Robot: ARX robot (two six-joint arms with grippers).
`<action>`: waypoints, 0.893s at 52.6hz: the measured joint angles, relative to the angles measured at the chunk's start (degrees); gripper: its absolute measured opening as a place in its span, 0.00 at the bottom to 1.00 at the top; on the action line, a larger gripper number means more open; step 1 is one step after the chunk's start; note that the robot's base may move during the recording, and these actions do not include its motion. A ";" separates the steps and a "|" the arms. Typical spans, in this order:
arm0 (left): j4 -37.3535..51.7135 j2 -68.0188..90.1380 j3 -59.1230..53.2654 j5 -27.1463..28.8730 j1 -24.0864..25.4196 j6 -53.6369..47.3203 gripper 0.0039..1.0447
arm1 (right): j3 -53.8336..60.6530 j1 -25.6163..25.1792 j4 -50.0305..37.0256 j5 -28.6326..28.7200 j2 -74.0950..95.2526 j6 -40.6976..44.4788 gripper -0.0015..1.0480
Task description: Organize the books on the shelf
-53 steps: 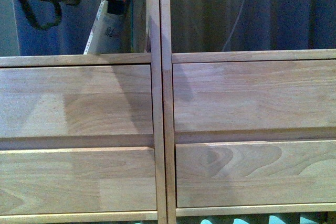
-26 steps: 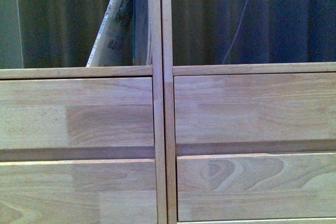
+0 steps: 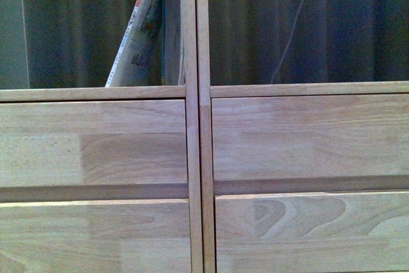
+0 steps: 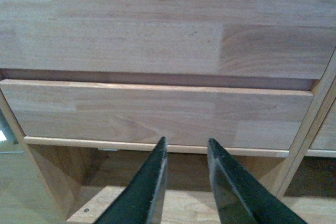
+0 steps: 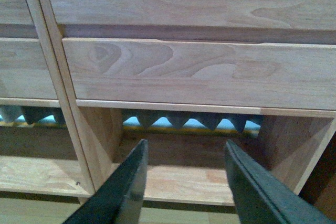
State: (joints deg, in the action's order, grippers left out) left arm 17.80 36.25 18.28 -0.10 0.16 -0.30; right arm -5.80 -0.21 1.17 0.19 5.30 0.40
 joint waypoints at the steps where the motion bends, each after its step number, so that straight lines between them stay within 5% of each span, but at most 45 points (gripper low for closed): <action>1: 0.20 -0.46 -0.70 0.04 0.00 0.00 0.03 | 0.15 0.00 -0.02 0.00 -0.15 0.00 0.37; 13: 1.09 -5.25 -6.67 0.04 -0.02 0.17 0.02 | 1.79 0.00 -0.42 -0.02 -1.55 0.02 0.02; 47: -2.78 -17.70 -14.75 0.09 -0.02 0.17 0.02 | 4.98 0.00 -0.92 -0.02 -4.90 -0.22 0.03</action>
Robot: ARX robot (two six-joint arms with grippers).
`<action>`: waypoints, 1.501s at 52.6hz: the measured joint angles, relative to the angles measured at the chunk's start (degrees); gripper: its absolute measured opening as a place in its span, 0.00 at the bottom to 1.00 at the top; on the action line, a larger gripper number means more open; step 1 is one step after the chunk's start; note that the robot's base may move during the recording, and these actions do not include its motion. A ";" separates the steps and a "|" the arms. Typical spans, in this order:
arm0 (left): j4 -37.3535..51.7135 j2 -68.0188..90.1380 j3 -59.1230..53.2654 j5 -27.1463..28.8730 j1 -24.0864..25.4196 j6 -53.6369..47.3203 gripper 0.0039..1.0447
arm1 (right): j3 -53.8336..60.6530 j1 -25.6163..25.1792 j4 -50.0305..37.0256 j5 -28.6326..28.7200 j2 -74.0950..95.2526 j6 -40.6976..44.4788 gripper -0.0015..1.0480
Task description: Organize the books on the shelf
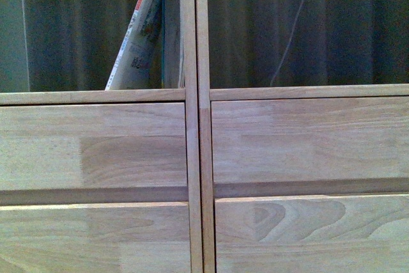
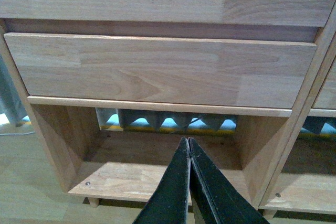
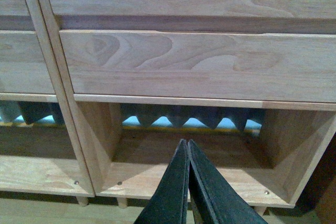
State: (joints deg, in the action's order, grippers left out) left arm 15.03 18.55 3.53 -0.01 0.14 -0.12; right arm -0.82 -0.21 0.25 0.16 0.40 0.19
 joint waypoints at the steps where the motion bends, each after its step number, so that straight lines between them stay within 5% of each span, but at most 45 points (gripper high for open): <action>1: -0.24 -0.33 -0.09 0.00 0.00 -0.02 0.02 | 0.00 0.00 0.00 0.00 -0.02 0.00 0.03; 28: -4.90 -8.44 -2.89 0.02 0.00 0.00 0.02 | 0.00 0.00 0.00 0.00 -0.07 0.00 0.03; 35: -14.45 -17.14 -2.86 0.02 -0.02 0.00 0.02 | 0.00 0.00 0.00 0.00 -0.09 0.00 0.03; 68: -14.91 -18.18 -2.86 0.04 -0.02 0.00 0.02 | 0.00 0.00 0.00 0.02 -0.09 0.00 0.03; 79: -14.93 -18.18 -2.86 0.04 -0.02 0.02 0.32 | 0.00 0.00 0.00 0.02 -0.09 0.00 0.33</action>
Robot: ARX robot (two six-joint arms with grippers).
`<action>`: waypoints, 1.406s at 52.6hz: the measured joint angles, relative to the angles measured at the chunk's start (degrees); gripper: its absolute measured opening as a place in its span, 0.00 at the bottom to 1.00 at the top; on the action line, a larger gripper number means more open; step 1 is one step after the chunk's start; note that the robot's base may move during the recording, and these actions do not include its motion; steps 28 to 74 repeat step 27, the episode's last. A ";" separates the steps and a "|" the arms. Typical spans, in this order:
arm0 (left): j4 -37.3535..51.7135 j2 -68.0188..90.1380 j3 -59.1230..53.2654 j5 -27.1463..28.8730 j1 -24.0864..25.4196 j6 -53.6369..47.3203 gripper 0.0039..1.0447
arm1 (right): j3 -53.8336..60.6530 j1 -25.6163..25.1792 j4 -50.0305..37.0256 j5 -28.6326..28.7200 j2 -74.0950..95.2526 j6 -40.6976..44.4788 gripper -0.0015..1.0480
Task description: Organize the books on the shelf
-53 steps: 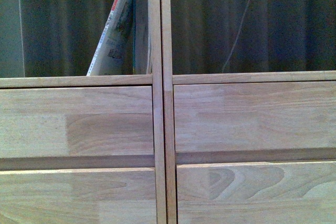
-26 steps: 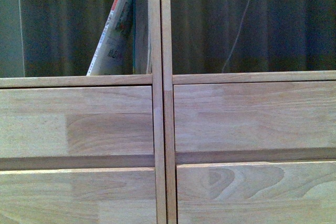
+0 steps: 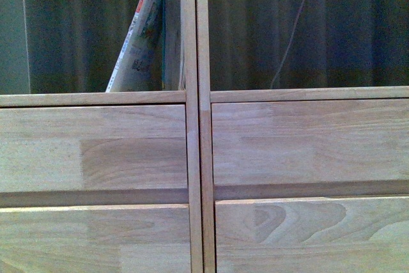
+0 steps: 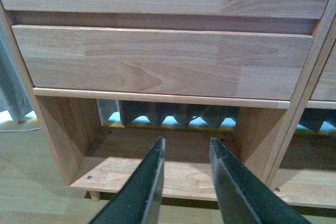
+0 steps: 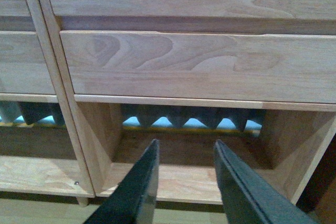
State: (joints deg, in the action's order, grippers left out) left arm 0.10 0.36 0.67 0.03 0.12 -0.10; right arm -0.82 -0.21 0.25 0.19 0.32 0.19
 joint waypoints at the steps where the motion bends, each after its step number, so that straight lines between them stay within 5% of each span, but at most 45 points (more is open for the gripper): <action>1: 0.00 0.00 0.00 0.00 0.00 0.00 0.37 | 0.00 0.00 0.00 0.00 0.00 0.00 0.38; 11: 0.00 0.00 0.00 -0.02 0.00 0.00 0.83 | 0.00 0.00 0.00 0.00 0.00 0.00 0.81; 16: 0.00 0.00 0.00 0.00 0.00 -0.02 0.95 | 0.00 0.00 0.00 0.00 0.00 -0.02 0.93; 74: 0.00 0.00 0.00 0.00 0.00 -0.02 0.93 | 0.00 0.00 0.00 0.00 0.00 -0.09 0.93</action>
